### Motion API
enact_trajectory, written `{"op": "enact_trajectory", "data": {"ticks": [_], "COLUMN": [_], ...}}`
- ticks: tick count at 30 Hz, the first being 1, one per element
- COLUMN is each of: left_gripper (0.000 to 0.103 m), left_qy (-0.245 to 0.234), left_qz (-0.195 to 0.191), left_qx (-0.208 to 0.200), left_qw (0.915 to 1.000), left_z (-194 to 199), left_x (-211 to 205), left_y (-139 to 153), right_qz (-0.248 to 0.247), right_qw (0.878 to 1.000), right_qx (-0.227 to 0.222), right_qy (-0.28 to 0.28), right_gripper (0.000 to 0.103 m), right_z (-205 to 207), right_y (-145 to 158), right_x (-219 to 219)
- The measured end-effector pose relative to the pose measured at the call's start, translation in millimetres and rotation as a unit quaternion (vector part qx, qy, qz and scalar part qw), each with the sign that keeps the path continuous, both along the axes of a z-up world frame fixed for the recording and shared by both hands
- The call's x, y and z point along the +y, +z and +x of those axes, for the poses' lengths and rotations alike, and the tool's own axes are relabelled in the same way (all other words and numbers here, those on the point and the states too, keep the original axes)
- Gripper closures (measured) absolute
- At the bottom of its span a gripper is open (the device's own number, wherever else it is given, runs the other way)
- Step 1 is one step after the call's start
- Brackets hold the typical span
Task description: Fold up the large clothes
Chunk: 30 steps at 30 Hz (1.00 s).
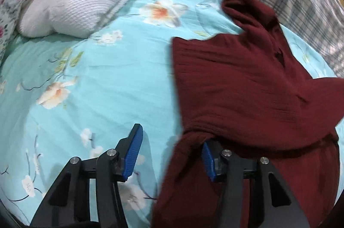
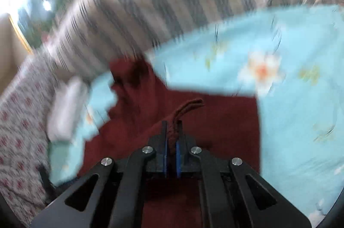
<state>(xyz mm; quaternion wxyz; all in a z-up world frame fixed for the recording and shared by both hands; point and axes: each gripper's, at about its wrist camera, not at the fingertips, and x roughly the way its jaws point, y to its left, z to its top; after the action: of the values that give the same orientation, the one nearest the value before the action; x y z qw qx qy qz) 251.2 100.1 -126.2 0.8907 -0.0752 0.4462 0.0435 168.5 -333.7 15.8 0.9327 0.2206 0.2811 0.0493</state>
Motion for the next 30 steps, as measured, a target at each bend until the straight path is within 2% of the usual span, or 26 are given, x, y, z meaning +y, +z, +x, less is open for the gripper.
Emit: {"op": "enact_trajectory", "data": {"ticks": [2, 4, 8, 11, 15, 22, 25, 26, 30], "left_gripper": [0.053, 0.053, 0.053, 0.052, 0.051, 0.049, 0.049, 0.049, 0.048], "left_qy": [0.012, 0.016, 0.019, 0.022, 0.022, 0.02, 0.004, -0.004, -0.019], "left_qz": [-0.023, -0.033, -0.025, -0.027, -0.027, -0.022, -0.025, -0.036, -0.038], "left_qx": [0.003, 0.002, 0.003, 0.006, 0.007, 0.011, 0.022, 0.022, 0.028], "left_qw": [0.9997, 0.9993, 0.9995, 0.9994, 0.9994, 0.9995, 0.9994, 0.9991, 0.9987], "left_z": [1.3, 0.2, 0.3, 3.3, 2.8, -0.3, -6.7, -11.9, -18.0], "left_x": [10.2, 13.1, 11.5, 14.0, 14.1, 13.4, 14.6, 17.0, 20.2], "left_y": [-2.9, -2.1, -1.2, -2.7, -3.5, -2.8, -1.1, 1.8, 10.1], "right_qz": [0.002, 0.004, 0.008, 0.014, 0.021, -0.005, -0.017, -0.021, -0.011], "right_qw": [0.999, 0.999, 0.995, 0.993, 0.993, 0.996, 0.99, 0.987, 0.989], "right_qx": [-0.022, 0.007, 0.093, 0.112, 0.11, 0.079, 0.122, 0.133, 0.112], "right_qy": [-0.03, -0.038, -0.038, -0.042, -0.046, -0.037, -0.07, -0.084, -0.097], "right_gripper": [0.097, 0.097, 0.097, 0.097, 0.097, 0.096, 0.085, 0.084, 0.084], "right_z": [-11.1, -6.9, 3.6, -0.1, -0.5, 2.9, 1.2, -2.3, -19.5], "right_y": [8.7, -8.6, -64.5, -86.2, -85.1, -51.5, -62.8, -66.5, -60.5], "right_x": [-17.6, -29.8, -35.3, -35.3, -40.1, -28.5, -36.7, -41.1, -50.9]}}
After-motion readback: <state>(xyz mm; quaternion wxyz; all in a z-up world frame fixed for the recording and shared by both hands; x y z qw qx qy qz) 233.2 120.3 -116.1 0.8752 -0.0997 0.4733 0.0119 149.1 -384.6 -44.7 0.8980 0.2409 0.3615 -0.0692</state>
